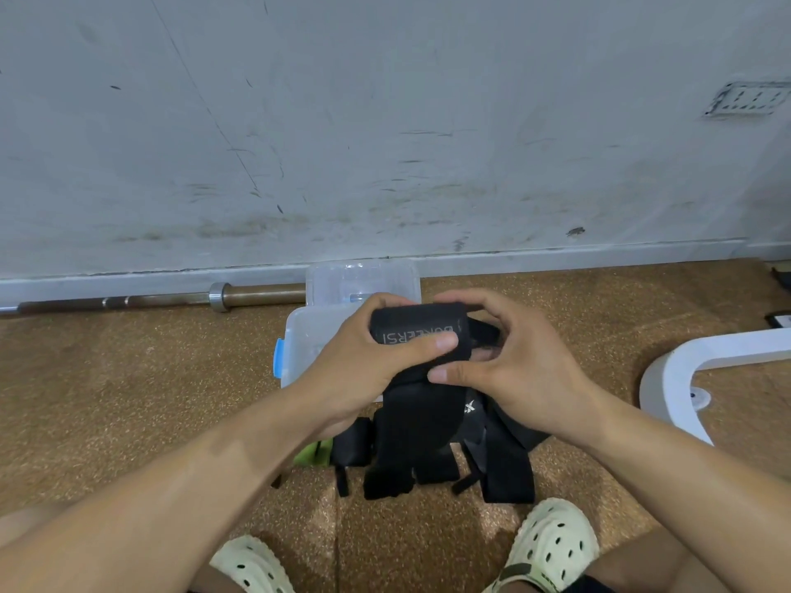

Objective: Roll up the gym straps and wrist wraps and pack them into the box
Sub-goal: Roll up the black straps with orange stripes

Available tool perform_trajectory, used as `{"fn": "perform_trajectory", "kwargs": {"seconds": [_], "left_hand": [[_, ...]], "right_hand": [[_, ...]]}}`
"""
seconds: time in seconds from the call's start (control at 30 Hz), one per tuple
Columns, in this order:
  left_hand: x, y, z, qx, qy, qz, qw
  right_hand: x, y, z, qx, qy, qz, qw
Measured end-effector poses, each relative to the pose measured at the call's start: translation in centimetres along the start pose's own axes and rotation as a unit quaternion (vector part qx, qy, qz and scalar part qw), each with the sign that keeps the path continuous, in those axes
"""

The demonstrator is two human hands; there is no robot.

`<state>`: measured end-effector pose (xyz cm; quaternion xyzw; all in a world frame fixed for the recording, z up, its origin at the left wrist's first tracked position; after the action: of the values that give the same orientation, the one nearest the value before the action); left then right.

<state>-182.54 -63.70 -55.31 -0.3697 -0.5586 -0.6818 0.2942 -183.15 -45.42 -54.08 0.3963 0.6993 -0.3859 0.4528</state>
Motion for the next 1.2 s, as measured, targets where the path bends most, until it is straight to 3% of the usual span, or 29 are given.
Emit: {"fn": "perform_trajectory", "kwargs": {"seconds": [0.23,0.4,0.57,0.9,1.2], "left_hand": [[0.7,0.8,0.7,-0.05,0.097,-0.054,0.993],[0.3,0.3,-0.2,-0.013,0.104,-0.036,0.994],[0.5,0.3,-0.9,-0.027,0.076,-0.01,0.997],[0.4,-0.1,-1.4,-0.034,-0.008,0.026,0.999],[0.7,-0.3,-1.2,-0.021,0.082,-0.002,0.996]], "right_hand": [[-0.2,0.2,0.3,0.046,0.115,-0.131,0.984],[-0.6,-0.6,-0.4,0.01,-0.022,0.02,1.0],[-0.4,-0.6,-0.2,-0.022,-0.157,0.124,0.98],[0.1,-0.6,0.1,0.005,-0.178,0.099,0.979],[0.4,-0.4,-0.4,0.055,-0.109,0.046,0.991]]}}
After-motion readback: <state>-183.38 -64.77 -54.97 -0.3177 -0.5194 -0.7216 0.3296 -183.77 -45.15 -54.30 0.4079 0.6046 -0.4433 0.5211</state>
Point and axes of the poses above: each hand's wrist, its own y-axis away from the middle knuckle, its own z-axis out of the palm, x = y × z, the point moved 2 cm from there along -y, towards the middle knuckle, and after that the axes turned 14 degrees about -z, right-handed, at the moved point
